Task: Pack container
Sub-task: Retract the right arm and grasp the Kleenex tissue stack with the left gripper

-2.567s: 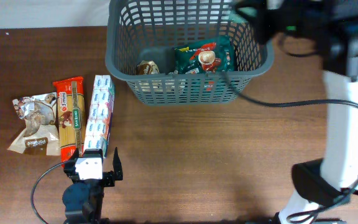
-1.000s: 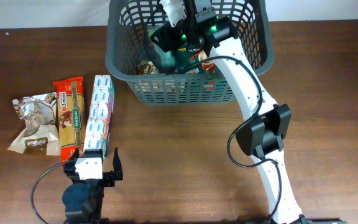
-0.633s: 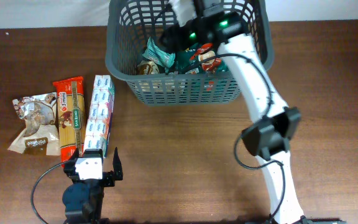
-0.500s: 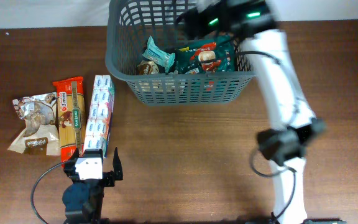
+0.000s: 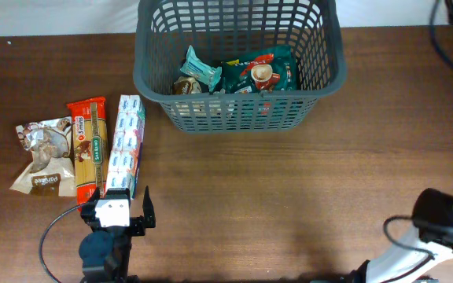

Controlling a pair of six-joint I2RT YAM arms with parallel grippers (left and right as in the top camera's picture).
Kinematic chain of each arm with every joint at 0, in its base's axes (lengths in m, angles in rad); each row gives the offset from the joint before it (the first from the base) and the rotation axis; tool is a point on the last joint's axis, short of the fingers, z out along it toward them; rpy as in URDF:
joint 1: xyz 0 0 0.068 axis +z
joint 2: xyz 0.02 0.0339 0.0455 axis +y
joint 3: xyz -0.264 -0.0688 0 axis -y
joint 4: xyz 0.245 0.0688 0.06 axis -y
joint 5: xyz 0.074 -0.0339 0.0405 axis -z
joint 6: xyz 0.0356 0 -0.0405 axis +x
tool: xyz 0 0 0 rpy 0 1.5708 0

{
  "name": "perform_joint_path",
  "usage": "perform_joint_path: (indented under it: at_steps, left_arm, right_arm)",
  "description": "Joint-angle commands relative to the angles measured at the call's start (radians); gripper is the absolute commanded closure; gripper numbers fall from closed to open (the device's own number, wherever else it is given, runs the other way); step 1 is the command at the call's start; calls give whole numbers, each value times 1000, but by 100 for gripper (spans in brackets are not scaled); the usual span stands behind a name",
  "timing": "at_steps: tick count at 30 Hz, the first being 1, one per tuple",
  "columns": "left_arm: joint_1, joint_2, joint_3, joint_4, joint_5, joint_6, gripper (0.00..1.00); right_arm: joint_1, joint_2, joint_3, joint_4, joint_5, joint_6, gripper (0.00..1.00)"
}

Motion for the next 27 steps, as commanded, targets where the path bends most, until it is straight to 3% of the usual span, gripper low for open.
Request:
perform_joint_path:
  at_steps: [1, 2, 16, 19, 22, 27]
  left_arm:
    - [-3, -6, -4, 2, 11, 10, 1]
    - [-3, -6, -4, 2, 11, 10, 1]
    - [-3, -6, -2, -2, 35, 7, 1]
    - [-3, -5, 28, -15, 75, -146, 1]
    - [-2, 38, 136, -86, 13, -303, 1]
    - [-2, 323, 430, -209, -74, -334, 1]
  right_arm:
    - [-78, 66, -45, -90, -7, 63, 9]
    - [-92, 76, -63, -110, -7, 63, 1]
    - [-111, 116, -196, -142, -6, 63, 1]
    - [-111, 116, -196, -142, -6, 63, 1]
    - [-111, 116, -196, -142, -6, 63, 1]
    - [-111, 116, -196, -142, -6, 63, 1]
